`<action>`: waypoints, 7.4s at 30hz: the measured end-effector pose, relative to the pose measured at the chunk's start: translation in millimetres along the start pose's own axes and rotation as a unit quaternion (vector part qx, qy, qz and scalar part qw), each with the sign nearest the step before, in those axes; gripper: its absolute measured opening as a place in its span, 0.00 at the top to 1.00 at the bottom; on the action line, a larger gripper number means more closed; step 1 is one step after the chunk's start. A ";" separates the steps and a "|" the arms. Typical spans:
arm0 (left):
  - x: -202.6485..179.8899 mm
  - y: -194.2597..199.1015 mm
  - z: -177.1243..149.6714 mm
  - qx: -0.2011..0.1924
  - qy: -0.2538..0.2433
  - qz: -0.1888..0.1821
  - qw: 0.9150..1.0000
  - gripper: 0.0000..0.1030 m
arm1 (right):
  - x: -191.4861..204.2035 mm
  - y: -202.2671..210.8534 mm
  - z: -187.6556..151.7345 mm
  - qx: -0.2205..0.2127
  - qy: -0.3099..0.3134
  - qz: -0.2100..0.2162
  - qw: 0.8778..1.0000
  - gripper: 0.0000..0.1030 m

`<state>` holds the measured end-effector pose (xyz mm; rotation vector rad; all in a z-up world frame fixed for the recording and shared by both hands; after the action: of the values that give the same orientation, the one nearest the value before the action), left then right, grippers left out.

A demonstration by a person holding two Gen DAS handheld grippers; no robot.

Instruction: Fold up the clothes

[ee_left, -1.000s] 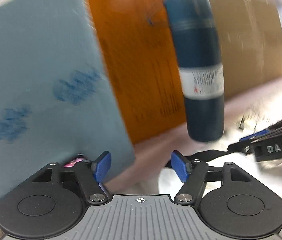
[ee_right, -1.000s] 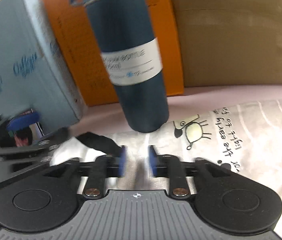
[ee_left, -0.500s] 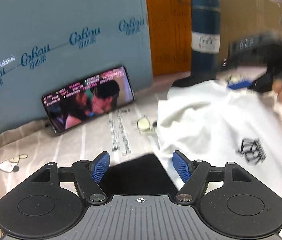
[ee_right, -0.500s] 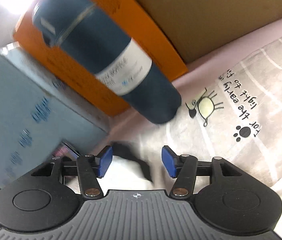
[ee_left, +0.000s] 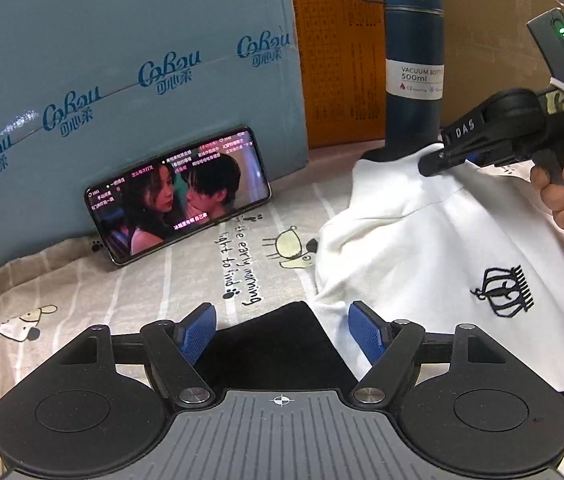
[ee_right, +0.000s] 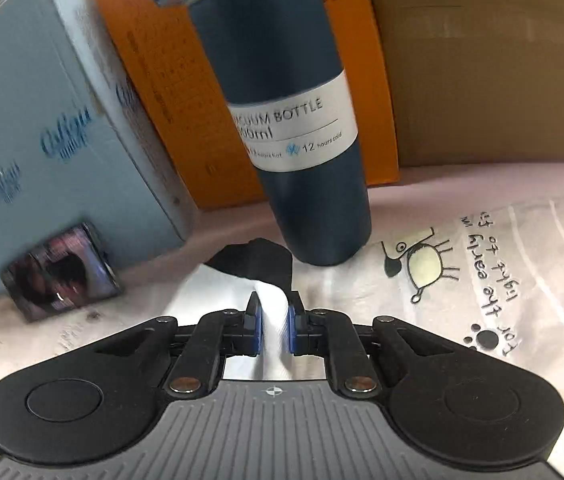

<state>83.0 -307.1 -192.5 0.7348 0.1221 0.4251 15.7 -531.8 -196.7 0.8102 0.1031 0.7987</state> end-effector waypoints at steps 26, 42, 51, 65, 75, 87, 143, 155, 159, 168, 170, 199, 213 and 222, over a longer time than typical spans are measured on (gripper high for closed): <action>9.5 131.6 -21.8 -0.059 0.057 0.010 0.997 0.24 | -155.1 231.7 -55.9 -0.095 -0.152 -0.204 0.962 0.35; -170.3 162.6 -51.5 -0.013 -0.144 -0.251 0.957 0.21 | -231.5 357.2 -213.2 -0.019 -0.361 -0.273 0.891 0.31; -143.4 196.7 -87.4 0.015 -0.154 -0.251 0.955 0.21 | -190.7 342.8 -248.7 0.066 -0.302 -0.258 0.915 0.30; -122.2 223.7 -127.3 0.111 -0.252 -0.332 0.902 0.25 | -25.3 312.2 -234.6 0.090 0.173 -0.011 0.981 0.22; -123.6 204.3 -142.4 0.099 -0.272 -0.318 0.903 0.94 | -10.4 300.4 -225.1 0.121 0.186 0.063 0.973 0.22; -90.9 187.9 -97.2 0.059 -0.153 -0.285 0.944 0.94 | -41.9 298.6 -244.5 0.199 0.259 0.027 0.945 0.21; 11.6 154.0 -72.9 0.060 0.064 -0.167 0.982 0.48 | -199.3 280.5 -168.9 0.062 -0.268 -0.138 0.951 0.31; 38.7 171.8 -36.9 0.049 -0.012 -0.121 0.991 0.43 | -179.6 274.8 -126.9 0.041 -0.143 -0.277 0.949 0.35; 65.5 187.6 29.1 -0.027 -0.034 -0.096 0.994 0.32 | -180.1 294.8 -66.6 -0.020 -0.127 -0.242 0.962 0.33; 47.4 126.5 111.6 -0.062 -0.051 -0.170 0.982 0.17 | -123.2 265.5 6.4 -0.067 -0.011 -0.154 0.986 0.20; 36.2 95.1 109.9 -0.047 -0.022 -0.204 0.978 0.17 | -115.5 246.9 4.3 -0.053 -0.028 -0.122 0.991 0.20; -30.0 -80.2 103.2 -0.062 0.062 -0.231 0.969 0.96 | -141.6 106.9 -50.7 0.076 -0.295 0.047 0.951 0.20; -55.1 111.4 41.6 -0.133 -0.024 -0.307 0.942 0.97 | -164.5 124.4 -56.6 0.050 -0.385 0.061 0.920 0.20; -52.9 109.9 -8.2 -0.049 -0.113 -0.283 0.951 0.97 | -183.9 140.0 -69.3 0.040 -0.414 0.035 0.909 0.20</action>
<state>-3.7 -251.4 -126.7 0.6129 0.0898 -0.2013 -224.4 -554.7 -188.0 1.1773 -0.6597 0.4617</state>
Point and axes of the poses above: each gripper's, at about its wrist camera, not at the fingertips, and y roughly against the way its jaws point, x to its left, z to its top, the point moved 4 cm from there along -y, roughly the way its jaws point, and after that the axes turned 8 degrees about -z, right-handed, at the moved point
